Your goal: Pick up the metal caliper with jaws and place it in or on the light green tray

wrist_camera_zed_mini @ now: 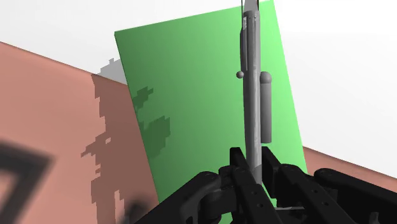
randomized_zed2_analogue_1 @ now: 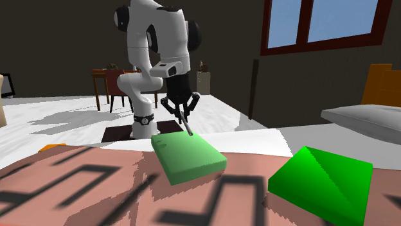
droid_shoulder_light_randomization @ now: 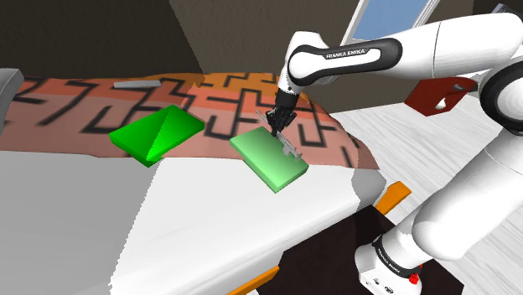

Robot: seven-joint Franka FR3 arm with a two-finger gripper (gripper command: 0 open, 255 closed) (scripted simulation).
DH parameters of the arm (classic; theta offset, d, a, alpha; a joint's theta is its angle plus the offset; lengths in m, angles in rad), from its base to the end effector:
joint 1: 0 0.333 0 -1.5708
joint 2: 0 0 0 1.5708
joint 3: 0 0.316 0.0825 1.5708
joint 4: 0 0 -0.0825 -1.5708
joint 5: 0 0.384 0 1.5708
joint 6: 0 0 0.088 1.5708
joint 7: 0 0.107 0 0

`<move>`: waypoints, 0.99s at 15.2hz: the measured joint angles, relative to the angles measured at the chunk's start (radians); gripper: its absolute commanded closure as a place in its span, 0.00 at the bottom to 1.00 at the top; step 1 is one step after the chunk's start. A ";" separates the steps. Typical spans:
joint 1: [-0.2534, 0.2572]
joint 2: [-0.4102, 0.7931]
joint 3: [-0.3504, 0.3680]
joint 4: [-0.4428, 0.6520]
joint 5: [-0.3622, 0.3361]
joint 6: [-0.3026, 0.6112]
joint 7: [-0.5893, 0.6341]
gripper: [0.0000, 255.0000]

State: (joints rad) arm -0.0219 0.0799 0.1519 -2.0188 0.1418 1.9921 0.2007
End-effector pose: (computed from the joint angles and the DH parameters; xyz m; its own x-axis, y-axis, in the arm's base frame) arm 0.5514 0.0797 0.4046 0.9828 -0.1265 -0.1343 -0.1416 -0.9838 -0.1095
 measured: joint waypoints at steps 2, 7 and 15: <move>0.000 0.010 0.000 -0.014 0.000 0.023 -0.003 1.00; 0.000 0.038 -0.001 -0.043 -0.001 0.079 -0.011 1.00; 0.003 0.086 0.000 -0.087 -0.001 0.172 -0.018 1.00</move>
State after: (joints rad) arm -0.0186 0.1661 0.1522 -2.1055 0.1408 2.1646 0.1827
